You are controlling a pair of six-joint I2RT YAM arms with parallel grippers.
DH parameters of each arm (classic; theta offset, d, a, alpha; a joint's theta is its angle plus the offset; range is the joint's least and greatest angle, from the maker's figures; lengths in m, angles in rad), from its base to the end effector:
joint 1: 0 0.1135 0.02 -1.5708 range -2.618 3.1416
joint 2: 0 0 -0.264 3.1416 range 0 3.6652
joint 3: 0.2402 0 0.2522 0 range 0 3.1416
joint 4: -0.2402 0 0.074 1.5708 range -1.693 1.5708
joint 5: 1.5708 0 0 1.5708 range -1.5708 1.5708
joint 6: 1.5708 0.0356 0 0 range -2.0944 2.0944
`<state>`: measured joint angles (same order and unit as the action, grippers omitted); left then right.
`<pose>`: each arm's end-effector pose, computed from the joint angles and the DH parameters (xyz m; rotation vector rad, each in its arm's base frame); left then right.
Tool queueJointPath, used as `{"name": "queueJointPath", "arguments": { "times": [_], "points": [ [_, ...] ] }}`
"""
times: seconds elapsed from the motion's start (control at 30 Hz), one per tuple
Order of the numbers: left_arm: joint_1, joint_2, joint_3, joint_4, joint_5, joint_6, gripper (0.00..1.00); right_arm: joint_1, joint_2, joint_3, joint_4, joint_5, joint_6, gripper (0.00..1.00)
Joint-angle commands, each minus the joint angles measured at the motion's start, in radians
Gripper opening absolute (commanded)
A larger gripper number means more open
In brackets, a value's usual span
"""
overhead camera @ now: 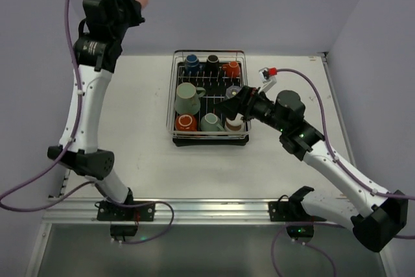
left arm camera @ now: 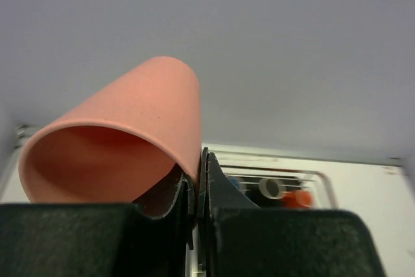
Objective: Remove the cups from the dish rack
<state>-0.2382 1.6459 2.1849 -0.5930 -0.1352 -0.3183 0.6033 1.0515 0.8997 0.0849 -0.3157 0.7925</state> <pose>0.3202 -0.0728 0.5481 -0.1698 1.6248 -0.3181 0.1978 0.1497 0.3578 -0.0961 1.8061 1.2934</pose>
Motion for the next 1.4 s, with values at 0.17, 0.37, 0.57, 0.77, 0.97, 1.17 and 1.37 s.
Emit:
{"name": "queueJointPath", "arguments": {
  "times": [0.17, 0.37, 0.57, 0.77, 0.97, 1.17, 1.37],
  "points": [
    [0.166, 0.296, -0.010, -0.432, -0.230, 0.140, 0.00, 0.010, -0.157, -0.077, -0.250, 0.095, -0.173, 0.99],
    [0.198, 0.310, -0.224, -0.389, -0.201, 0.139, 0.00, 0.012, -0.179, -0.125, -0.251, 0.092, -0.200, 0.99],
    [0.201, 0.360, -0.362, -0.407, -0.135, 0.140, 0.00, 0.012, -0.154, -0.128, -0.254, 0.082, -0.214, 0.99],
    [0.203, 0.341, -0.444, -0.335, -0.104, 0.125, 0.00, 0.013, -0.130, -0.120, -0.254, 0.096, -0.230, 0.99],
    [0.224, 0.321, -0.537, -0.260, -0.061, 0.104, 0.00, 0.015, -0.107, -0.094, -0.258, 0.109, -0.236, 0.99],
    [0.238, 0.264, -0.579, -0.212, -0.057, 0.082, 0.17, 0.024, -0.047, -0.045, -0.270, 0.113, -0.249, 0.99],
    [0.273, 0.215, -0.599, -0.208, -0.066, 0.084, 0.45, 0.061, -0.008, -0.001, -0.280, 0.135, -0.253, 0.99]
  ]
}}
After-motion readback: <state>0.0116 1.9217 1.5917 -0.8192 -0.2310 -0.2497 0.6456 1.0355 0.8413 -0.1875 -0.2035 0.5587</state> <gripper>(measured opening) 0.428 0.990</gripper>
